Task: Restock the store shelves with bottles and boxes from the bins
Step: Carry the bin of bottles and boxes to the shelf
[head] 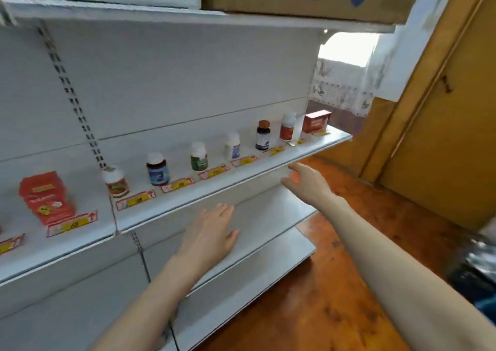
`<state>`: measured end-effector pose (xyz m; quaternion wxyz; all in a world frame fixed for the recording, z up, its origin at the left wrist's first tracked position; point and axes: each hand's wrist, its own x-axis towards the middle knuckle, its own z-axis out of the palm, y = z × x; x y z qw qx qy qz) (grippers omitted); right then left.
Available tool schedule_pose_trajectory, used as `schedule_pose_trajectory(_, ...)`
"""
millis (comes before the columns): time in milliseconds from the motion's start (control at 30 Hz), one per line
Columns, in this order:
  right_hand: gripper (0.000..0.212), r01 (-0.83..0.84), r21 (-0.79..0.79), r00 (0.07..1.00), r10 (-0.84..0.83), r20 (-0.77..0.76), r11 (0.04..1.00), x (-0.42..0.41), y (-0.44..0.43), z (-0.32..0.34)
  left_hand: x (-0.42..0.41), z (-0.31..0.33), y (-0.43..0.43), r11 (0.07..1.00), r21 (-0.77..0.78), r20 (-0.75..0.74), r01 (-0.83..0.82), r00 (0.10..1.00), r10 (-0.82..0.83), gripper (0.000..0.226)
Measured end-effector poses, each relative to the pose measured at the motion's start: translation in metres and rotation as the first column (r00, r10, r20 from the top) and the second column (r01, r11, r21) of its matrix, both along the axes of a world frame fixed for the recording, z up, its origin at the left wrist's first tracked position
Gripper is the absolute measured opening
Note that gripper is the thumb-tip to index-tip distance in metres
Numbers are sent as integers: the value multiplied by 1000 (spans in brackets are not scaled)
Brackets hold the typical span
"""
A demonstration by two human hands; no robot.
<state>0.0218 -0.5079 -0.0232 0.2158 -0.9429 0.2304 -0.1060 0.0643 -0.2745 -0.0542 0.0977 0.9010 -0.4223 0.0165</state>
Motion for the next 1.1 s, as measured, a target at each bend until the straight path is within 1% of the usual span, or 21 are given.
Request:
schedule_pose_trajectory(100,52,121,-10,993,-121,-10,993,-19,-71,-5,6,-1,-78,993,-5,-39,120,992,-120,57)
schedule_pose_trajectory(200,52,256,2,966,-256,-28,967,-45,-132,-12,7,0,-151,969,-38,-73,244,967,-246,51)
schedule_pose_trajectory(233,52,305,12,952,-304,-27,952,-54,-151,-15,8,-2,-175,959,-42,-81,280,956,-283,50)
schedule_pose_trajectory(333,52,433,35,901,-432,-34,901,-81,-209,-29,7,-10,-246,917,-83,-85,391,914,-397,59)
schedule_pose_trajectory(467,53,586,52,810,-583,-64,809,-119,-285,-47,5,-23,-344,836,-128,-56,534,838,-543,46)
schedule_pose_trajectory(533,53,666,64,746,-662,-79,743,-137,-322,-54,3,-29,-394,786,-119,-7,607,791,-612,34)
schedule_pose_trajectory(567,53,703,75,711,-698,-87,707,-146,-341,-57,3,-33,-420,763,-91,6,640,766,-642,32)
schedule_pose_trajectory(600,54,738,88,675,-731,-97,669,-156,-359,-58,2,-35,-447,729,-64,-15,681,730,-683,32)
schedule_pose_trajectory(667,54,803,112,595,-794,-122,585,-180,-390,-59,-6,-43,-501,658,-54,-76,751,654,-752,35)
schedule_pose_trajectory(800,55,912,160,399,-909,-125,378,-238,-435,-62,-44,-52,-597,466,19,-88,884,466,-880,47)
schedule_pose_trajectory(900,50,960,177,240,-963,-125,216,-287,-457,-69,-87,-62,-658,334,24,-102,942,334,-937,49)
schedule_pose_trajectory(967,50,973,199,142,-981,-133,114,-318,-473,-77,-117,-71,-695,249,45,-114,967,253,-961,51)
schedule_pose_trajectory(1033,53,973,226,66,-989,-133,35,-347,-491,-88,-148,-81,-733,181,54,-128,982,187,-974,52)
schedule_pose_trajectory(1100,52,973,231,7,-989,-145,-27,-378,-512,-102,-180,-88,-770,134,66,-148,989,143,-979,51)
